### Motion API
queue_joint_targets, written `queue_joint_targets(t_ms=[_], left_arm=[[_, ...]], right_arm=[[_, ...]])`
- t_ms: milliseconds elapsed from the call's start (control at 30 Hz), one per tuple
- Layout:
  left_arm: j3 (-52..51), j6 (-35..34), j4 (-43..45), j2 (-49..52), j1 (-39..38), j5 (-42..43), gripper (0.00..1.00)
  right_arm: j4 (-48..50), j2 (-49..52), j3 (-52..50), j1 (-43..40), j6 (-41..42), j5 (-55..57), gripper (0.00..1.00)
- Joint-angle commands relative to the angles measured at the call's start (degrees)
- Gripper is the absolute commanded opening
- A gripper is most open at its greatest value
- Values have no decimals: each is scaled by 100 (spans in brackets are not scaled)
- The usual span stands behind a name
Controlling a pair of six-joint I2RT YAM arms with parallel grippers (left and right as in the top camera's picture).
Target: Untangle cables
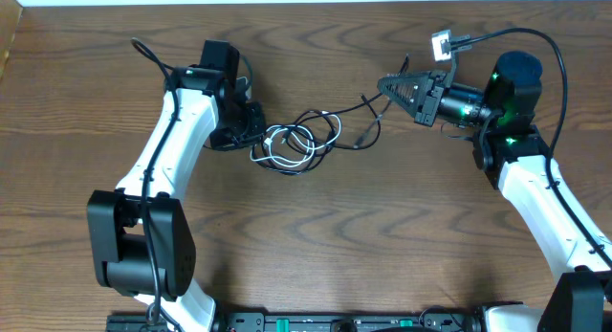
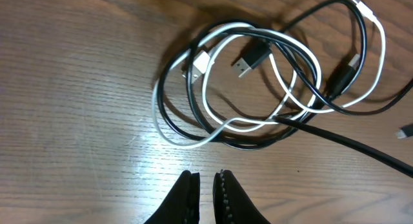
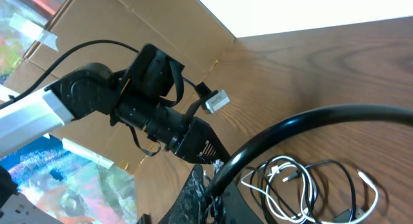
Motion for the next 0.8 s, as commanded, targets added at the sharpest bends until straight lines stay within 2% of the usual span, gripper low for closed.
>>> queue_joint_targets(t_ms=[0, 400, 767], left_arm=[[-114, -35, -31, 4, -160, -37, 12], [-129, -131, -79, 4, -656, -37, 12], [-129, -136, -94, 4, -852, -68, 13]], right_arm=[[-140, -114, 44, -39, -120, 76, 1], [-1139, -109, 44, -31, -225, 192, 1], [-1220, -109, 44, 485, -485, 667, 1]])
